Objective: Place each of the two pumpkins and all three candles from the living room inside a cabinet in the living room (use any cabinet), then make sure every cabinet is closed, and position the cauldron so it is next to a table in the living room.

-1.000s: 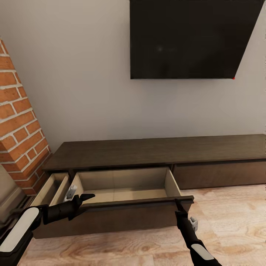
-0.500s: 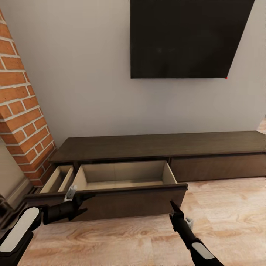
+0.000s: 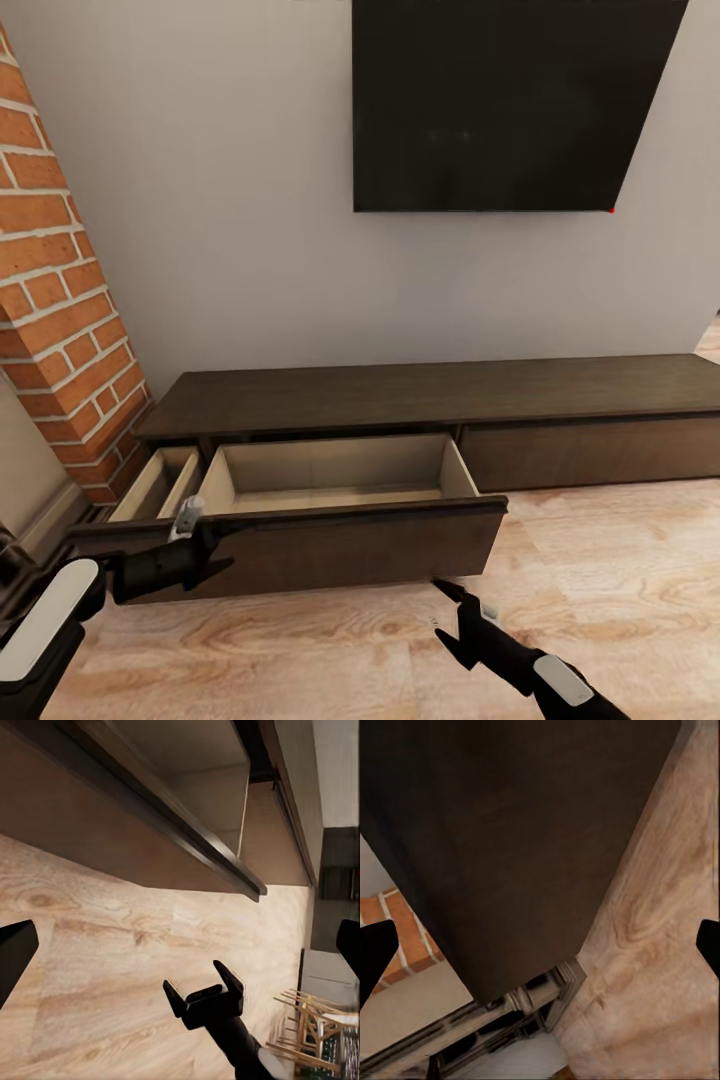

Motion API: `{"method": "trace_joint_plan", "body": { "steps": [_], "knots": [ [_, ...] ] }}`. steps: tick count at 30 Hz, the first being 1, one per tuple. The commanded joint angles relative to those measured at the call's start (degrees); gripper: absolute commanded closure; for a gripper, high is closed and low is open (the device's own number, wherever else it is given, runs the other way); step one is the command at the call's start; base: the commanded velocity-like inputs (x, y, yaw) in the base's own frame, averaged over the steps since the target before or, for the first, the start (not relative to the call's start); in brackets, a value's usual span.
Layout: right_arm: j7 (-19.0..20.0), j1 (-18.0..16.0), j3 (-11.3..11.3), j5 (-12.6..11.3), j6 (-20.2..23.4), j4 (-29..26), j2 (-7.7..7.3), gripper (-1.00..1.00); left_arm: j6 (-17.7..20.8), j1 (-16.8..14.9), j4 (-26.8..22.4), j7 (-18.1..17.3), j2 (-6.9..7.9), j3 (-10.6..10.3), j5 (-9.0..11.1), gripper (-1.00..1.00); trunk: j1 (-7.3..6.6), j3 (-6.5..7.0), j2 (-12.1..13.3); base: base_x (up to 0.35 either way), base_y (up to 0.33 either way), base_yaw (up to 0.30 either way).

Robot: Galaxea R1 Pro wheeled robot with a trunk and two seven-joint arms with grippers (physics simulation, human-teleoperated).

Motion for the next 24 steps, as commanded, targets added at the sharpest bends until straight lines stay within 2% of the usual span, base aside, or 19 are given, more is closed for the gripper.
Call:
{"method": "trace_joint_plan", "body": {
  "steps": [1, 4, 5, 8, 15, 18, 21, 24],
  "knots": [
    [0.3, 0.0, 1.4, -0.3, 0.2, 0.2, -0.29, -1.00, 0.2, 0.0, -0.2, 0.7, 0.14, 0.0, 1.7, -1.00, -0.23, 0.13, 0.4, 0.000, 0.000, 0.000],
    [0.2, 0.1, 3.7, 0.2, 0.0, 0.7, -0.47, -1.00, 0.2, 0.0, -0.3, 0.9, 0.44, -0.1, 3.2, -1.00, -0.89, 0.67, 1.6, 0.000, 0.000, 0.000],
    [0.2, 0.1, 5.2, 1.3, -0.7, 0.8, -0.49, -1.00, 0.2, 0.0, -0.4, 1.1, 0.52, -0.2, 3.6, -1.00, -1.11, 0.85, 2.0, 0.000, 0.000, 0.000],
    [0.4, 0.1, 6.7, 3.7, -2.1, 1.0, -0.56, -1.00, 0.2, 0.0, -0.4, 1.3, 0.53, -0.3, 3.6, -1.00, -1.77, 1.38, 3.2, 0.000, 0.000, 0.000],
    [-1.0, 0.1, 7.3, 4.7, -2.6, 2.0, -0.47, -1.00, 0.2, 0.0, -0.4, 1.5, 0.56, -0.7, 3.5, -1.00, -3.31, 2.64, 6.0, 0.000, 0.000, 0.000],
    [-1.6, 0.1, 7.3, 4.6, -3.1, 5.6, -0.38, -1.00, 0.2, 0.0, -0.4, 1.6, 0.60, -0.7, 3.3, -1.00, -3.96, 3.18, 7.2, 0.000, 0.000, 0.000],
    [-1.8, 0.1, 7.4, 4.8, -6.2, 8.1, -0.32, -1.00, 0.2, 0.0, -0.4, 3.3, 0.55, -0.7, 3.3, -1.00, -4.62, 3.72, 8.4, 0.000, 0.000, 0.000],
    [-1.3, 0.1, 7.5, 4.9, -11.4, 8.9, -0.47, -1.00, 0.2, 0.0, -0.4, 7.4, 0.43, -0.7, 3.3, -1.00, -5.28, 4.26, 9.6, 0.000, 0.000, 0.000]
  ]
}}
